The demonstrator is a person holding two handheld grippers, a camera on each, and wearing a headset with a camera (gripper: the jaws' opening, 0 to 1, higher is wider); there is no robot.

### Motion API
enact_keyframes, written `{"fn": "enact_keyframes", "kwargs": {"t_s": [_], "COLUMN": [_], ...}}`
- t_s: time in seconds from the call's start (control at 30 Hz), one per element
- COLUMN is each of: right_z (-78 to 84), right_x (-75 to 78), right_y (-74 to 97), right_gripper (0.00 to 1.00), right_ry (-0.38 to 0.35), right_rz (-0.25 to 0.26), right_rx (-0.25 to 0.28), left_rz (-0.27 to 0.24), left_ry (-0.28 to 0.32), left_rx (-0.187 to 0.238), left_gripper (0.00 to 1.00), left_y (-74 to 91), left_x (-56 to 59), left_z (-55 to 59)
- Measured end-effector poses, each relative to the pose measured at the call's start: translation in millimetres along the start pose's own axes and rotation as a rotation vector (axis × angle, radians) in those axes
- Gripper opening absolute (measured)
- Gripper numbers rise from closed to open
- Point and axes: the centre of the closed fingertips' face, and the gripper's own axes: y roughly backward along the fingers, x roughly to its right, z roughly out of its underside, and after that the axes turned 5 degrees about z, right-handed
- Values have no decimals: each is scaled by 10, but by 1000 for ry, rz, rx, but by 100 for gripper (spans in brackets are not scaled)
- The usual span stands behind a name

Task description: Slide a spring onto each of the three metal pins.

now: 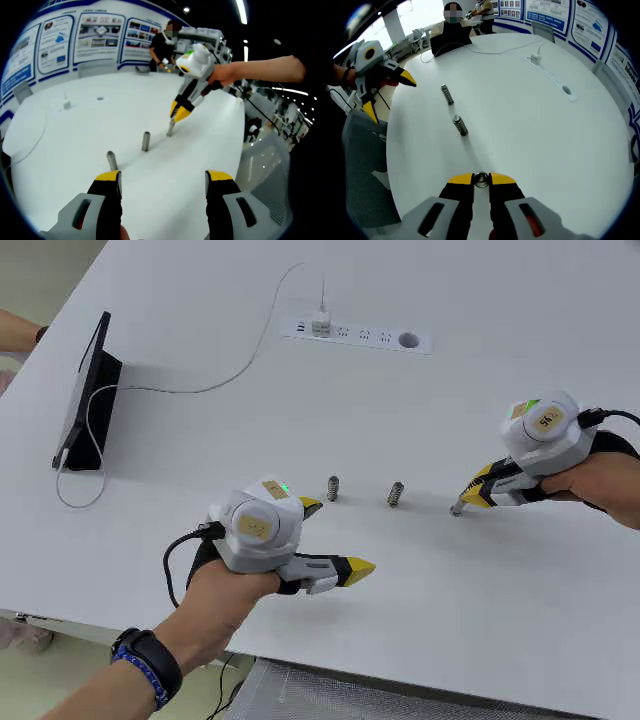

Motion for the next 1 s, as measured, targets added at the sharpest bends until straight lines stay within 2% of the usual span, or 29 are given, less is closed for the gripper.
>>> {"fn": "enact_keyframes", "kwargs": {"t_s": [0.5, 1.0], "right_z": [98, 146], "right_x": [21, 6], "right_y": [-178, -296], "right_gripper": [13, 13], "right_ry": [14, 2], "right_rz": [11, 12], "right_rx": [-21, -27], "left_rz": [-16, -29], "left_ry": [11, 20], "left_rx": [7, 4], "left_gripper": [69, 69], "left_y": [21, 64], "left_x": [-62, -97], "left_z": [-42, -6]}}
